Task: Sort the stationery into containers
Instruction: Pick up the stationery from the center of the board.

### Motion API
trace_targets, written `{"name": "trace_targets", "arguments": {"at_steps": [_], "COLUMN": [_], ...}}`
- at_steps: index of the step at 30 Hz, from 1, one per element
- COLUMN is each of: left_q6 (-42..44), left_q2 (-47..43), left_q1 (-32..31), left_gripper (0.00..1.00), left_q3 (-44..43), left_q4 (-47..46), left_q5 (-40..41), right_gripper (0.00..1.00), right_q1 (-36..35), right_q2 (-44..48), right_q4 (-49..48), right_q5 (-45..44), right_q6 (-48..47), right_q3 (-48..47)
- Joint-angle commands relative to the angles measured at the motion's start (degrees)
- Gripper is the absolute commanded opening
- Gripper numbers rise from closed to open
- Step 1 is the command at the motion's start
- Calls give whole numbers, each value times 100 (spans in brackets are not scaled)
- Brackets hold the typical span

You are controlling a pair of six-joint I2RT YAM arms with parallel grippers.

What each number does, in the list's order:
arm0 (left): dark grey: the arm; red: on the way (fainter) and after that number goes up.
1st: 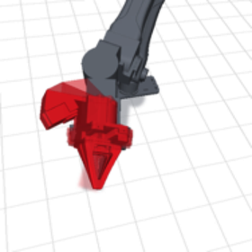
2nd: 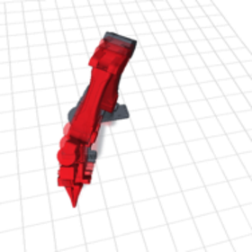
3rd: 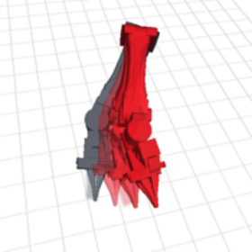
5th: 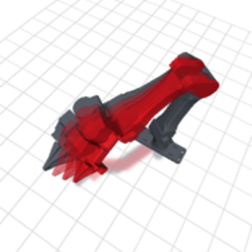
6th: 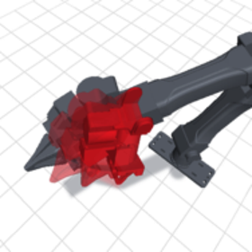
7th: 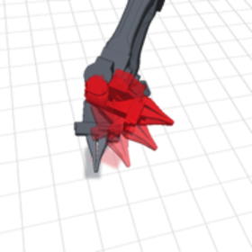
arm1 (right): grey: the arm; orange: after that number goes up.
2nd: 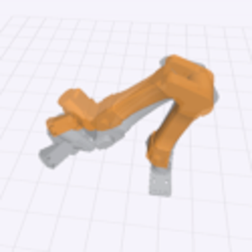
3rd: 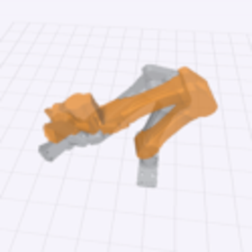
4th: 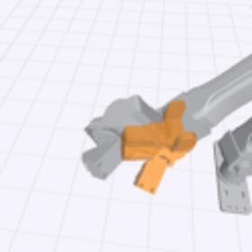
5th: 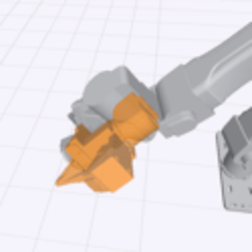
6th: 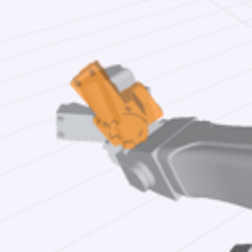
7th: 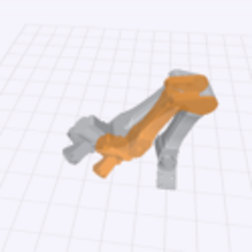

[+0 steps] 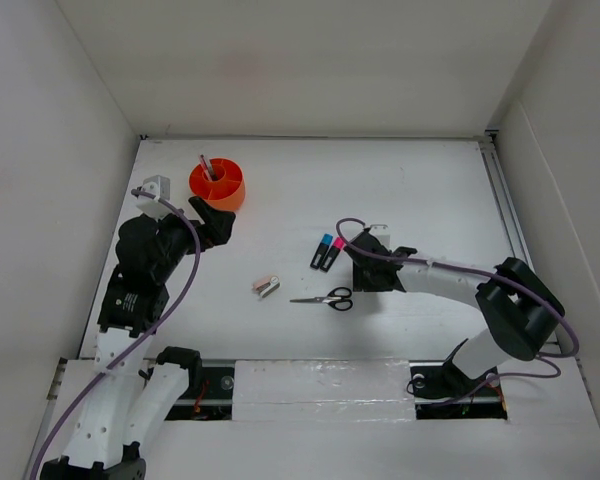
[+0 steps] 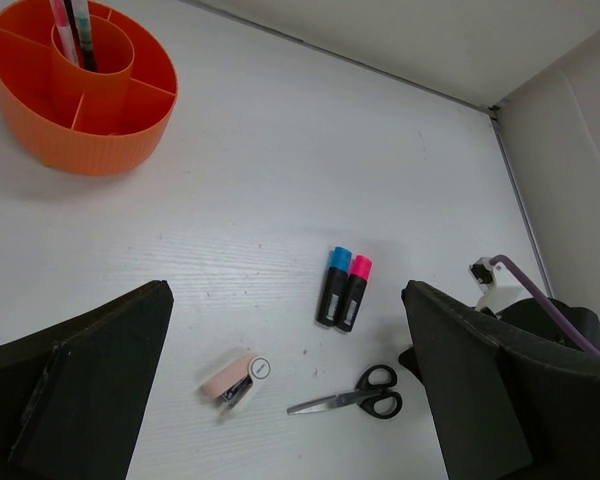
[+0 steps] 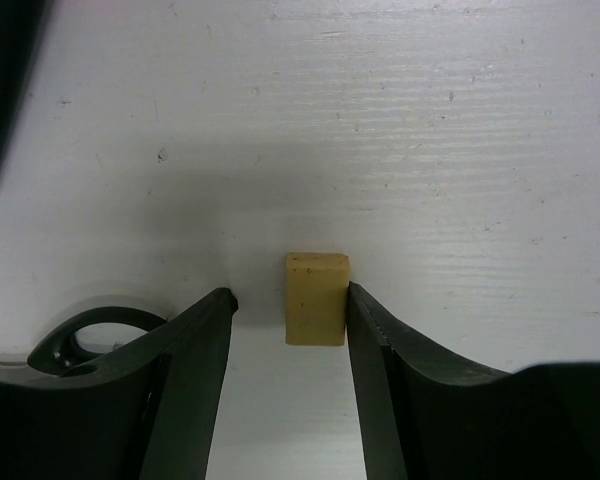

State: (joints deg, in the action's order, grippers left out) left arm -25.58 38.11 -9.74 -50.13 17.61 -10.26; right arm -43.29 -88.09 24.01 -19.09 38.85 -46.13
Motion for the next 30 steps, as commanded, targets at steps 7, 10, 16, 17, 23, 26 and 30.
{"name": "trace_targets", "arguments": {"at_steps": [7, 10, 16, 17, 23, 26, 30], "left_q6": [106, 106, 106, 106, 106, 106, 106], "left_q2": [-5, -5, -5, -57, -58, -111, -172], "left_q1": [-11, -11, -11, -11, -11, -11, -11], "left_gripper": [100, 100, 100, 100, 100, 100, 100], "left_q3": [29, 29, 29, 29, 29, 29, 29], "left_q4": [-240, -240, -240, -240, -240, -240, -240], "left_q5": [-160, -160, -160, -160, -213, -213, -213], "right_gripper": [54, 54, 52, 51, 46, 45, 46], "right_q1": [-136, -136, -136, -136, -189, -241, -311], "right_q2": [-138, -138, -138, -138, -85, -146, -199], "right_q4": [394, 394, 464, 464, 517, 631, 684], "right_q5": [362, 415, 468, 468, 468, 468, 468], "right_q6": [351, 412, 466, 526, 632, 685, 747], "right_q3": [210, 271, 271, 271, 324, 262, 262]}}
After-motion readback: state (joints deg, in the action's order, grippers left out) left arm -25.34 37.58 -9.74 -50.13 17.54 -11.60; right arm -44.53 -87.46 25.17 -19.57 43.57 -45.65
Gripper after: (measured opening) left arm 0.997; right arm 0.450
